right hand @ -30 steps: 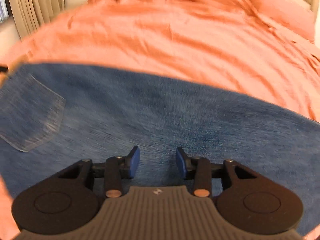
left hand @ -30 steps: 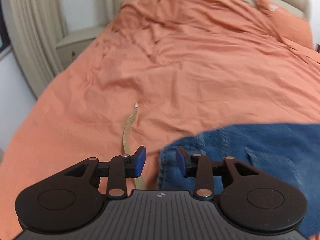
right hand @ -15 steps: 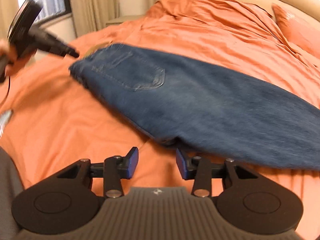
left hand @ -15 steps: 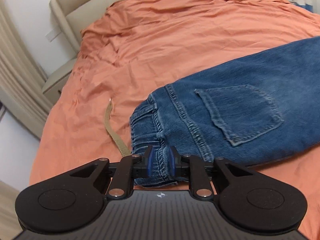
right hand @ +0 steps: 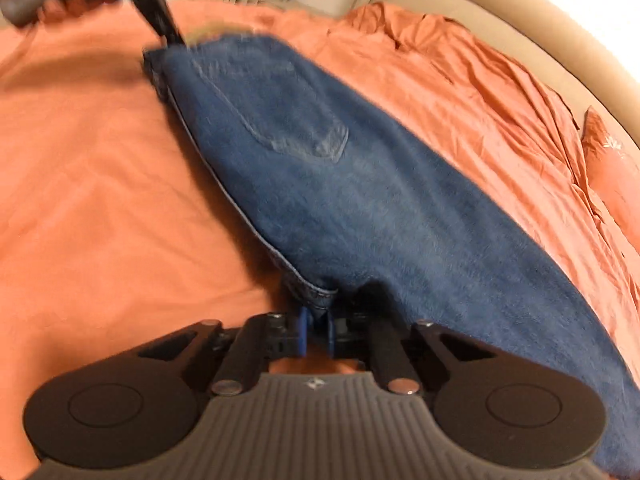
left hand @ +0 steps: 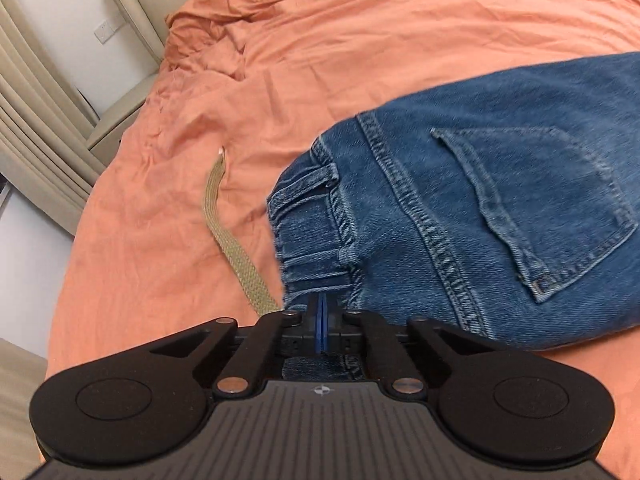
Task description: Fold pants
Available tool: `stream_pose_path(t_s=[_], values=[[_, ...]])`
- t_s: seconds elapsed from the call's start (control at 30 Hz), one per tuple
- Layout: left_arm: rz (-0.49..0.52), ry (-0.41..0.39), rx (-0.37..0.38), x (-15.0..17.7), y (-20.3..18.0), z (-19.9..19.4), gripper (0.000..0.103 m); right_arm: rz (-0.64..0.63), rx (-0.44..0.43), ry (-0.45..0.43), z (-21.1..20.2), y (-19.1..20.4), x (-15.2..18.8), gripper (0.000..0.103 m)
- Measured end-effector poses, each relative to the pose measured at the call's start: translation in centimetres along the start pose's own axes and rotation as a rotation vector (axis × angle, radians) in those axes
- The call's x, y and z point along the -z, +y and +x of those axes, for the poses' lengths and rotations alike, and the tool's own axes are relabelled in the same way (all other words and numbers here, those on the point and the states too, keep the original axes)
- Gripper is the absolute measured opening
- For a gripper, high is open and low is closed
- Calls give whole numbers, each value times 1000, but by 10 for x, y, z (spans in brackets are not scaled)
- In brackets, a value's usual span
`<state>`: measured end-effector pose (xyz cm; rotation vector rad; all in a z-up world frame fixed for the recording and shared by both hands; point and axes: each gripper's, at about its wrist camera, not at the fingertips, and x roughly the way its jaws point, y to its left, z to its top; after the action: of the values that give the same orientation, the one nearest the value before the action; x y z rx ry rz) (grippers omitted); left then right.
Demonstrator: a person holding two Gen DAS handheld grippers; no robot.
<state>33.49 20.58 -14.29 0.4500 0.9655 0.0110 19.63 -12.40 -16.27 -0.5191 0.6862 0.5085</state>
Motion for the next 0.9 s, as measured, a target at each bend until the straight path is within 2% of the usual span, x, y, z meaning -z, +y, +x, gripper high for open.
stream_pose_path(t_s=[0.07,0.1,0.17,0.27,0.4,0.53,0.6,0.67,0.7,0.8,0.9], values=[[18,18,-30,0,-2,8,1,46,-4,-34,-16,-1,-5,1],[21,28,-33,0,-1,12,1,81,-9,-23,-20,-3,-2,1],[14,43,-35,0,1,17,0,166,-42,28,-5,-5,5,0],[9,49,-47,-1,2,19,0,196,-29,58,14,4,20,1],[-23,3,-38,-3,8,-4,1,309,-58,60,16,-8,20,2],[-69,-70,-31,-13,9,-49,7,424,-110,49,-4,-25,21,5],[-83,-93,4,-24,1,-70,8,495,-126,22,-19,-38,25,6],[-88,-101,57,-34,-11,-87,8,558,-114,-7,-37,-57,33,13],[-88,-103,80,-38,-20,-93,8,594,-99,-19,-47,-70,39,16],[-74,-111,155,-52,-54,-105,8,702,-45,-34,-77,-112,63,17],[-47,-122,192,-68,-94,-107,10,822,35,-42,-106,-167,93,18]])
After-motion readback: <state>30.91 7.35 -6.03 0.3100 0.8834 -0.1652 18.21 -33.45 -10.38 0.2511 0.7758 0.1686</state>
